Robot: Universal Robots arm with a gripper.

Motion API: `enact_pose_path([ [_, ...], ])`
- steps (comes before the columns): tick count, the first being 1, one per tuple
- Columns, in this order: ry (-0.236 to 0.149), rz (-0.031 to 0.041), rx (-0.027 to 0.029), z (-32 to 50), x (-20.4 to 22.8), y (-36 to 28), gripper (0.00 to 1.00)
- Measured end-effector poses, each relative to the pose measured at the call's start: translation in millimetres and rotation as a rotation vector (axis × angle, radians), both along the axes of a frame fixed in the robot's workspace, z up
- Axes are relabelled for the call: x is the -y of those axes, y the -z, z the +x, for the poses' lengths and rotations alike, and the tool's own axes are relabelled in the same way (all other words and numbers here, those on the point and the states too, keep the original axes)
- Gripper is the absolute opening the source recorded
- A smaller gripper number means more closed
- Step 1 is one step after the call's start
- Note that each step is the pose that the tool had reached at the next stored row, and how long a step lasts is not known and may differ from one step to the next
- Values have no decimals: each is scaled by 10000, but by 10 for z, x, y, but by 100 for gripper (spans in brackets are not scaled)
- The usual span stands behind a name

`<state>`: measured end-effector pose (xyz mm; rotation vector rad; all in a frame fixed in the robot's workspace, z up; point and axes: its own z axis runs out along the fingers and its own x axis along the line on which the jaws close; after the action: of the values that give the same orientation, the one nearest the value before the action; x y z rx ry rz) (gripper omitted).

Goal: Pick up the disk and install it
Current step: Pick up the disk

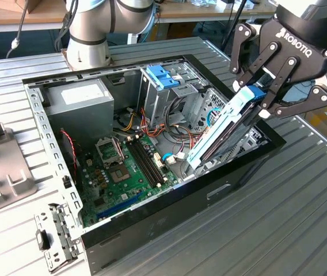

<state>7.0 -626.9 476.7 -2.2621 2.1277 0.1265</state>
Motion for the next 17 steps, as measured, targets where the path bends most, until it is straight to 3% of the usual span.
enact_pose_path([
  [9,0,149,-312,265,0,0,37],
  [17,1,166,-461,403,0,0,37],
])
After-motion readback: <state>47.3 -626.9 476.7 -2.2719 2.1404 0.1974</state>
